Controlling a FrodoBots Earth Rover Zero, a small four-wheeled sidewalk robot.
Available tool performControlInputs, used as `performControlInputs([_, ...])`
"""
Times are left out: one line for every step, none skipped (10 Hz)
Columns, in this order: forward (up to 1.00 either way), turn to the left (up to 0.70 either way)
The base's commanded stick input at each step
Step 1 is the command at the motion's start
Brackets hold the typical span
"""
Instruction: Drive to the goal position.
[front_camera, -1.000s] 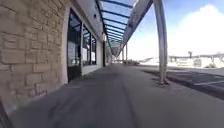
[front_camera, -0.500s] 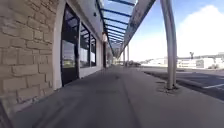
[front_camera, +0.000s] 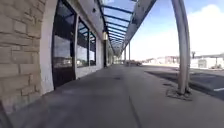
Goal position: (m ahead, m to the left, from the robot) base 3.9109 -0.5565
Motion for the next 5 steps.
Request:
performControlInputs([0.85,0.00])
performControlInputs([0.85,0.00])
performControlInputs([0.85,0.00])
performControlInputs([0.85,0.00])
performControlInputs([0.85,0.00])
